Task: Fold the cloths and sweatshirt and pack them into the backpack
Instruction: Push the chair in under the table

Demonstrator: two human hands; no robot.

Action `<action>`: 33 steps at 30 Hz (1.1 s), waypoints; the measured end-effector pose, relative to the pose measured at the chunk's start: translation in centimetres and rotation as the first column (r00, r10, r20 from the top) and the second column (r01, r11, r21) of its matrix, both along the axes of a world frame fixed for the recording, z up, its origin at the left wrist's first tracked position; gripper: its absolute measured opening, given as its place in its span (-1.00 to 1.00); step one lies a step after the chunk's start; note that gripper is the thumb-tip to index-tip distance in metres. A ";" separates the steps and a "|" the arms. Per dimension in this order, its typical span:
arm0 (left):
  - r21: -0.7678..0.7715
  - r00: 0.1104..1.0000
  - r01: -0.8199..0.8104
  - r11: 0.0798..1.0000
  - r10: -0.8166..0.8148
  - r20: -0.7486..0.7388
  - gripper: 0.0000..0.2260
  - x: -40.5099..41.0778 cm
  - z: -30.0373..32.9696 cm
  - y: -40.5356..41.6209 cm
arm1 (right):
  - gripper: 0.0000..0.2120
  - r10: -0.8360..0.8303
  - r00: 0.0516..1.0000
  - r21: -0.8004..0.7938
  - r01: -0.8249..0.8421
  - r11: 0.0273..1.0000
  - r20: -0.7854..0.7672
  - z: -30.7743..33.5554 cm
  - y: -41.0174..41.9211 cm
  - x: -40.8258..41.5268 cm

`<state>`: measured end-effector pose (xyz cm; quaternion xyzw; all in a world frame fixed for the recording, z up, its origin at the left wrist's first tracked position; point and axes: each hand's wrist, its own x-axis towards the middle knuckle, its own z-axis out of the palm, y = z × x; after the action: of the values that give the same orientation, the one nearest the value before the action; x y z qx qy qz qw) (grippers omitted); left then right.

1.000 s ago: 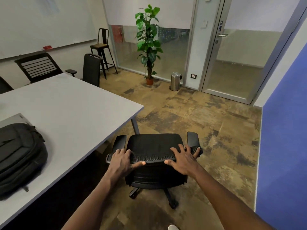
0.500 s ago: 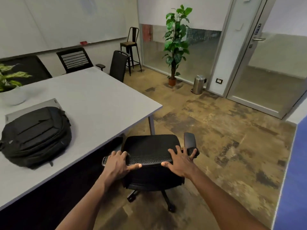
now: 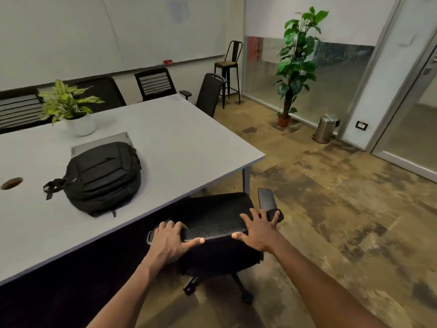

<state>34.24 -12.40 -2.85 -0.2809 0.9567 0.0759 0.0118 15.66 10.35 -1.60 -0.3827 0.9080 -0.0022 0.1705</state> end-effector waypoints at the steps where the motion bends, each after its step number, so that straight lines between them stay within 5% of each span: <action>1: -0.015 1.000 -0.013 1.000 0.013 -0.006 -0.12 0.4 0.0 -0.1 | -0.17 0.017 1.000 -0.002 -0.016 1.000 0.004 0.1 -0.4 0.0; 5: -0.028 0.996 -0.081 0.996 0.081 -0.025 -0.14 2.0 0.0 -0.6 | -0.17 0.092 0.996 -0.004 -0.092 0.996 -0.008 0.3 -2.3 0.2; 10: -0.009 0.986 -0.159 0.987 0.159 -0.046 -0.18 3.9 -0.1 -1.6 | 0.10 0.178 0.984 -0.013 -0.179 0.984 -0.019 -0.3 -5.0 -0.1; 23: 0.039 0.952 -0.304 0.952 0.305 -0.031 -0.10 8.3 -0.6 -4.3 | -0.18 0.306 0.952 -0.002 -0.306 0.952 0.006 0.4 -11.5 1.1; 33: 0.040 0.888 -0.458 0.888 0.459 -0.020 -0.22 8.8 -1.0 -5.1 | -0.35 0.410 0.908 -0.055 -0.406 0.912 0.085 0.2 -15.0 0.1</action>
<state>43.05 -17.53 -3.88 -0.4974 0.8619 0.0971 -0.0153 15.76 -4.65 -1.41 -0.5663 0.7988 -0.0010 0.2032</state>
